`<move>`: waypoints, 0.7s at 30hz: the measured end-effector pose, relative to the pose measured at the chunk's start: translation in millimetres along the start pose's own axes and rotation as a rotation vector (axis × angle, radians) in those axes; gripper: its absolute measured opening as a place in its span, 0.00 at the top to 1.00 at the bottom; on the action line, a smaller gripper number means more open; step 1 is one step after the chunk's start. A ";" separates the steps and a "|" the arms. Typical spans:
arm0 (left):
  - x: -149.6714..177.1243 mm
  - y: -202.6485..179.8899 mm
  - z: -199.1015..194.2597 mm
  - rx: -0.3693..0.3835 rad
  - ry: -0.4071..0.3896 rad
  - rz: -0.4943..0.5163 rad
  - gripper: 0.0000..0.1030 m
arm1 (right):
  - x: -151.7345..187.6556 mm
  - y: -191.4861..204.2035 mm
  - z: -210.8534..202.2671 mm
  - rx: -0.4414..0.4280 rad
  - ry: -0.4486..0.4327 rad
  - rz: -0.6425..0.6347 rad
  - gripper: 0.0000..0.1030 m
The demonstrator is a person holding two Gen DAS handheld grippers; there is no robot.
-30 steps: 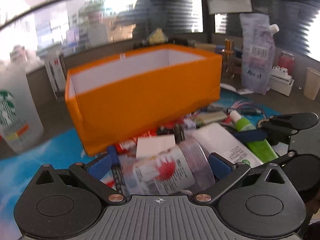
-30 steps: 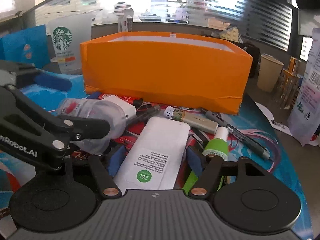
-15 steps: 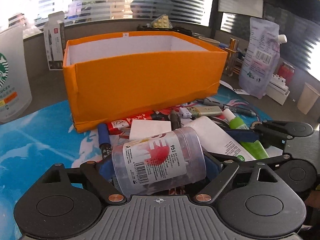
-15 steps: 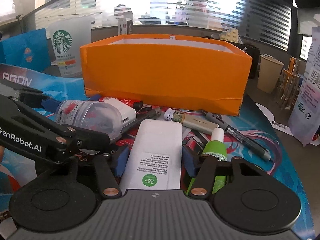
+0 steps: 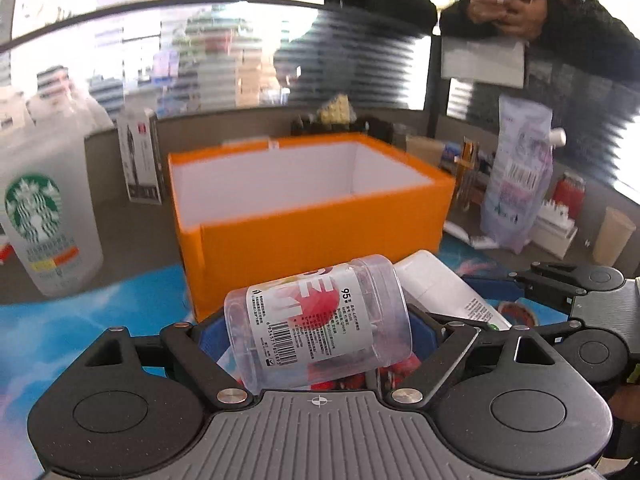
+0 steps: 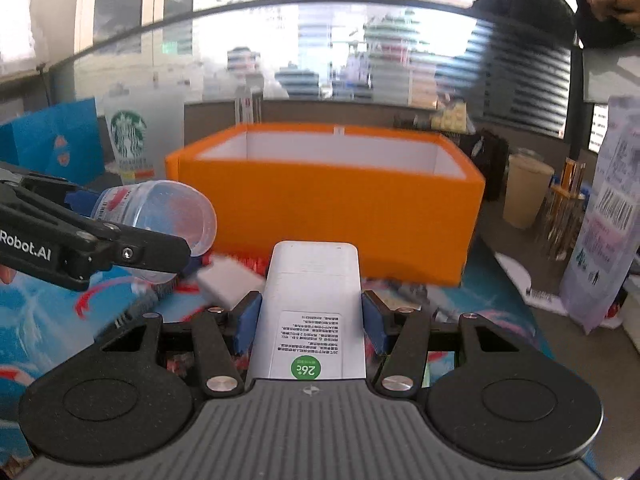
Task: Organize rigid objects
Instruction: 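Lift and carry the jar with the left tool while the right carries the white tube to the box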
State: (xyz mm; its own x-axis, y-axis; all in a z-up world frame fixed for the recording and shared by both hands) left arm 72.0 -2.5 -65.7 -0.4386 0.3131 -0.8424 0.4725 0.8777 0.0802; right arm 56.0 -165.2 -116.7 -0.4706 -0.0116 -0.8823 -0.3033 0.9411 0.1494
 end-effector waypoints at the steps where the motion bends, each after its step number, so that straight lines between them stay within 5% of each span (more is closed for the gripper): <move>1: -4.3 1.0 -2.9 -0.006 -0.010 0.003 0.15 | -4.4 -0.3 -2.0 -0.001 -0.013 -0.003 0.51; 21: -68.6 -0.7 -20.9 -0.098 -0.135 0.059 0.15 | -81.0 -11.3 -20.0 0.000 -0.195 -0.049 0.50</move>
State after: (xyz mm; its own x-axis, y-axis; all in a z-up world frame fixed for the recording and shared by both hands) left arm 85.8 -17.0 3.2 -0.3022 0.3195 -0.8981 0.4145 0.8925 0.1779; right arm 80.9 -181.6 -38.0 -0.2857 0.0081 -0.9583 -0.3221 0.9410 0.1040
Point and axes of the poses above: each gripper's, at about its wrist camera, not at the fingertips, and z roughly the way its jaws point, y to its left, x to its underside, the point moved 7 cm from there along z, roughly the way its jaws point, and after that the axes turned 9 degrees about z, right-handed, at the moved point
